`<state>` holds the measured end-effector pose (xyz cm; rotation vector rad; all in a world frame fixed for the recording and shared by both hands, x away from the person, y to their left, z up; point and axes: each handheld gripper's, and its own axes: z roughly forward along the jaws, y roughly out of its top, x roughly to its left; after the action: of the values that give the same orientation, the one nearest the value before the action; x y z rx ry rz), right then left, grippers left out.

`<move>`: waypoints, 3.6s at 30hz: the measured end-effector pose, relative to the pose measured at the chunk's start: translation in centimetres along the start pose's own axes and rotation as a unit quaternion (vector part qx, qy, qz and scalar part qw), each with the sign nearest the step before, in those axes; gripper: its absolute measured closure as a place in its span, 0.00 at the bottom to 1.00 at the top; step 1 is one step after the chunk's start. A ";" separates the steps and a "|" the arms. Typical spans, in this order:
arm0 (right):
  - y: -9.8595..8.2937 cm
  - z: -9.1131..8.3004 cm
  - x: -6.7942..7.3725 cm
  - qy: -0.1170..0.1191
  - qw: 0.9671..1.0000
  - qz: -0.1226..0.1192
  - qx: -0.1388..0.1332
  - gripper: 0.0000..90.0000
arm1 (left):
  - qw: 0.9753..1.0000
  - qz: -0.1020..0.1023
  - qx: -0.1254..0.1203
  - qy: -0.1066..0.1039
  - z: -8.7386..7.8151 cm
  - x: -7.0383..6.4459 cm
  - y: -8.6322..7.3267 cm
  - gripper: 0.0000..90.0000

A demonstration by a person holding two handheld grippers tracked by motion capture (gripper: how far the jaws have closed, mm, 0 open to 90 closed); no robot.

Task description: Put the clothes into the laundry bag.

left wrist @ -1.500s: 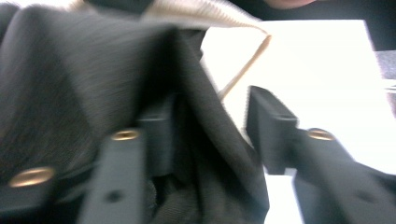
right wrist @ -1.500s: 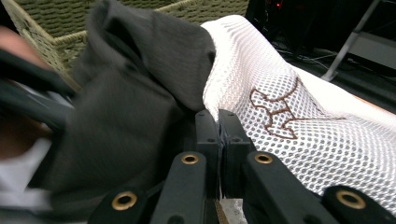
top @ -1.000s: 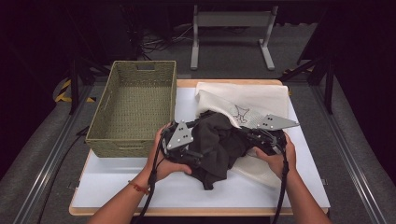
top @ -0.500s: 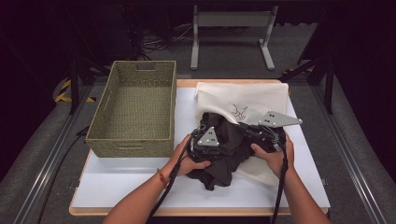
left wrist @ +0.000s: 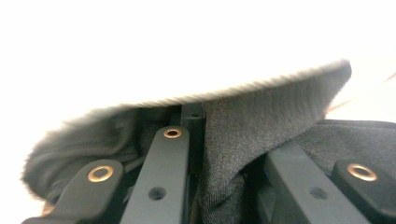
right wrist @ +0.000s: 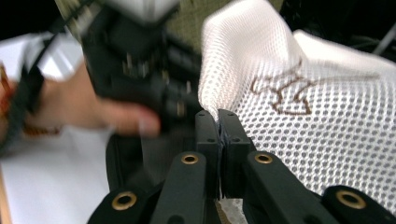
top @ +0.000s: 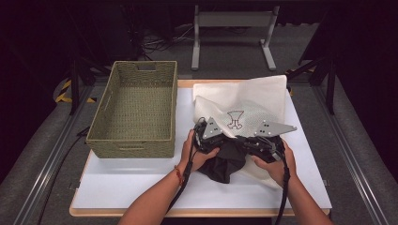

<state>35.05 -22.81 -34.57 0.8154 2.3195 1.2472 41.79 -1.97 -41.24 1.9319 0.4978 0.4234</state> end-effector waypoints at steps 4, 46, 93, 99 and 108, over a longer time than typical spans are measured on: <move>-1.1 0.4 0.1 -0.005 1.000 -0.006 0.016 0.98 | 1.000 0.010 0.004 -0.019 -1.1 -0.3 -0.1 0.66; 2.1 -1.1 3.9 0.019 0.997 -0.066 -0.033 0.98 | 0.997 0.062 0.030 -0.044 -6.0 -3.0 0.8 0.90; -3.3 1.0 2.6 0.014 0.997 -0.028 0.067 0.98 | 0.996 0.031 0.080 0.000 0.2 -1.0 -1.8 0.73; -3.7 0.7 2.6 0.012 0.998 -0.028 0.057 0.98 | 0.994 0.038 0.079 -0.070 -2.6 -1.0 -2.6 0.38; -3.6 0.6 3.1 0.015 0.998 -0.031 0.054 0.98 | 0.985 0.060 0.142 -0.076 -1.9 -2.2 -2.9 0.30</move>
<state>31.92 -21.98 -38.13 0.7588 2.4350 1.1248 38.54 -0.65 -43.30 2.2576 0.3565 0.2892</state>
